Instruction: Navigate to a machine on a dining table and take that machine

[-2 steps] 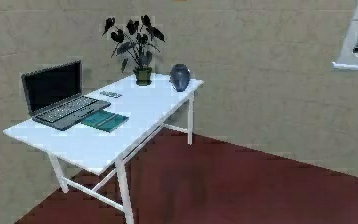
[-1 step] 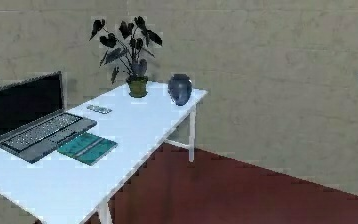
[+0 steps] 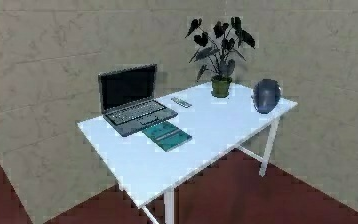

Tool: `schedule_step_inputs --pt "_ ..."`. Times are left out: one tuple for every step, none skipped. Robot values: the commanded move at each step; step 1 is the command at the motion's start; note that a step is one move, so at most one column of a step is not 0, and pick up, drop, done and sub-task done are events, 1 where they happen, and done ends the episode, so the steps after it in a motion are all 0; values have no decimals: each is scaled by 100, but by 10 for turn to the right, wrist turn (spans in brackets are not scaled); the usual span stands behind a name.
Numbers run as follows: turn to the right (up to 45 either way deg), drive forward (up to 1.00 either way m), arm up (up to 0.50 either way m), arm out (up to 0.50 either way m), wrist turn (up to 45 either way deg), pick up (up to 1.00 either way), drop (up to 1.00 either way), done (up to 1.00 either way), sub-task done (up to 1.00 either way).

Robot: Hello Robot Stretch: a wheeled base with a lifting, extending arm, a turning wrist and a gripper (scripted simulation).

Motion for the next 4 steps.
schedule_step_inputs --pt "0 30 0 0 0 0 0 0 0" --pt "-450 0 0 0 0 0 0 0 0" --pt "-450 0 0 0 0 0 0 0 0" --pt "-120 0 0 0 0 0 0 0 0"
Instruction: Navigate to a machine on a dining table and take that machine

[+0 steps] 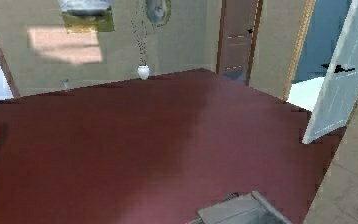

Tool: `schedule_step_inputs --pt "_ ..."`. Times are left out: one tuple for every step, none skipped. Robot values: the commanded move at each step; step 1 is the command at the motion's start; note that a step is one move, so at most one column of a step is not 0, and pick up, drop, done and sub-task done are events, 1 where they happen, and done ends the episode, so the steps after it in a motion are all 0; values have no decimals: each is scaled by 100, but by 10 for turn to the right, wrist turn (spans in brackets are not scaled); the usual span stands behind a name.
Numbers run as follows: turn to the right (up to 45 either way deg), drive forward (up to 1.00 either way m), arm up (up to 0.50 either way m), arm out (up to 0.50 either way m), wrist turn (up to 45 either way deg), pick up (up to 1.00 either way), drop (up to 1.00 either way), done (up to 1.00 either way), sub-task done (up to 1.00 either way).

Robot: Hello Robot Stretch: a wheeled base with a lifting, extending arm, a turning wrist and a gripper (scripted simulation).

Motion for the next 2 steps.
schedule_step_inputs --pt "450 0 0 0 0 0 0 0 0" --pt "450 0 0 0 0 0 0 0 0"
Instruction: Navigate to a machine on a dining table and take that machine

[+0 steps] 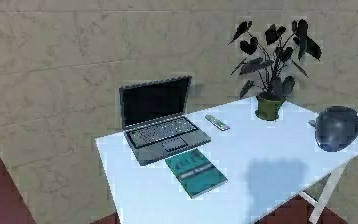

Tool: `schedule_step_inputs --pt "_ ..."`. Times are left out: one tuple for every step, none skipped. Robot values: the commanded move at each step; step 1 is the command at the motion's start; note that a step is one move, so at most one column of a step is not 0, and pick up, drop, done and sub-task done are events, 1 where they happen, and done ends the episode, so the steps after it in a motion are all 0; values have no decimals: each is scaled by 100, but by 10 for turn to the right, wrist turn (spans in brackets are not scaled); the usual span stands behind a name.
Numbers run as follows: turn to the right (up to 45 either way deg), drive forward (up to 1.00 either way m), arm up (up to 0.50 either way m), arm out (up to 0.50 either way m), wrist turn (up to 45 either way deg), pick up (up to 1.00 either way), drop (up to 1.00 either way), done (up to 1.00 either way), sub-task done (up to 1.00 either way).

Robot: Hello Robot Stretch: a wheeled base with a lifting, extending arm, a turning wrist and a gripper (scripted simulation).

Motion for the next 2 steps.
schedule_step_inputs --pt "420 0 0 0 0 0 0 0 0" --pt "0 35 0 0 0 0 0 0 0"
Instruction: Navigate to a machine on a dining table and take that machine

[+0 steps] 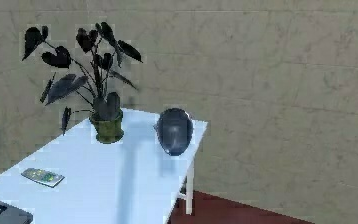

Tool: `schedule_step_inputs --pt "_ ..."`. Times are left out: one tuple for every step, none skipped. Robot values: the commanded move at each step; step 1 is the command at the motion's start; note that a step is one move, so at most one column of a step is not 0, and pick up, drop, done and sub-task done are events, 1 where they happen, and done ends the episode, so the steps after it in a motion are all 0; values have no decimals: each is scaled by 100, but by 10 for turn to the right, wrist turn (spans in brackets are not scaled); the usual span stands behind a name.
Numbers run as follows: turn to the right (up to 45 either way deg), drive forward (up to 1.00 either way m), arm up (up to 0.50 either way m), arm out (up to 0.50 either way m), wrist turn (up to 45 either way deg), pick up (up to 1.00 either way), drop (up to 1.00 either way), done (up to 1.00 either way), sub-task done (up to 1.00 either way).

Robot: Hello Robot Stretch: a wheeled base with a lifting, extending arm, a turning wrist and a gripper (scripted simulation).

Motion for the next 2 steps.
schedule_step_inputs --pt "-450 0 0 0 0 0 0 0 0" --pt "-450 0 0 0 0 0 0 0 0"
